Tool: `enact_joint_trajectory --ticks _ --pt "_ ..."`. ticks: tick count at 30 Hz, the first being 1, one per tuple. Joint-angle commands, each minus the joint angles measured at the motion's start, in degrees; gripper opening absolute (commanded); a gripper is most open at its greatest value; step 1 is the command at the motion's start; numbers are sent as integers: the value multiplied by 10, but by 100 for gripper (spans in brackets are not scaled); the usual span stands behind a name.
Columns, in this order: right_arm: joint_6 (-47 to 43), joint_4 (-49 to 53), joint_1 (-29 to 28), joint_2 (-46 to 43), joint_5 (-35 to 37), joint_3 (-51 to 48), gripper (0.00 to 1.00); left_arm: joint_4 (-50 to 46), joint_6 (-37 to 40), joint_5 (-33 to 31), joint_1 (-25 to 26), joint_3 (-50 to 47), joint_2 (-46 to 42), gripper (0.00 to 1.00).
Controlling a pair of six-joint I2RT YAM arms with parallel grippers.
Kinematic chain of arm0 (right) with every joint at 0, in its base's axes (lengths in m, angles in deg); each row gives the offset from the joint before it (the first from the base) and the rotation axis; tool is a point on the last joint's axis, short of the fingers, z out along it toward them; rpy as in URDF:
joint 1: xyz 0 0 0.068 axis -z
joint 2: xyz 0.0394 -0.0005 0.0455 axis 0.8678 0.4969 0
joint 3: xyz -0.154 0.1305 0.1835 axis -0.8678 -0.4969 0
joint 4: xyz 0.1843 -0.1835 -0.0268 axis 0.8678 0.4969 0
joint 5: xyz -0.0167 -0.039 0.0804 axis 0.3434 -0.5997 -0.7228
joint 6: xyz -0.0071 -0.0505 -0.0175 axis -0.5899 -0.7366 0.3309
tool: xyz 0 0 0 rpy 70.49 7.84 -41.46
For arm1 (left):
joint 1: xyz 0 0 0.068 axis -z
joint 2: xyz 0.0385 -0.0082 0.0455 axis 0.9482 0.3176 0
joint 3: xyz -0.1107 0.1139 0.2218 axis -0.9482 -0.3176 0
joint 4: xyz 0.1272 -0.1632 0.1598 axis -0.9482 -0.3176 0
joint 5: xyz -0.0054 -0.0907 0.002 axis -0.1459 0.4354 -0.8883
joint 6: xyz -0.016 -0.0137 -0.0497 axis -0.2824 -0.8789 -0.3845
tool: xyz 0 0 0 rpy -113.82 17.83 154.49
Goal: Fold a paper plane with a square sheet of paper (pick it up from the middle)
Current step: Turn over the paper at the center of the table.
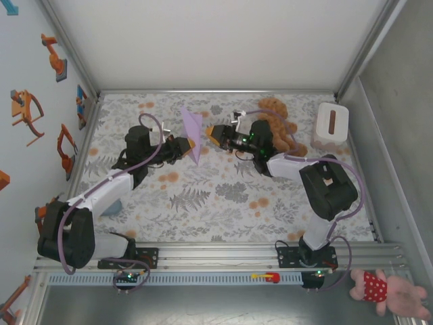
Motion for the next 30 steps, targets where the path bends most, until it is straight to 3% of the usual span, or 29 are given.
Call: enact_joint_trajectory --ticks 1,5,9,17,24,30 --pt "-23 2 13 -14 10 -16 27 -102 75 -38 3 36 -10 8" --pt "-63 63 23 -32 20 -23 28 -225 142 -106 11 73 -11 8" --pt "-141 192 28 -65 51 -19 31 -360 214 -222 42 132 8 8" --pt "-334 526 30 -178 230 17 44 -555 270 -486 116 253 104 9" --pt "-368 616 38 -232 331 5 45 -688 280 -727 187 367 250 10" --pt "-361 635 41 -261 387 -22 44 -739 266 -830 222 417 355 10"
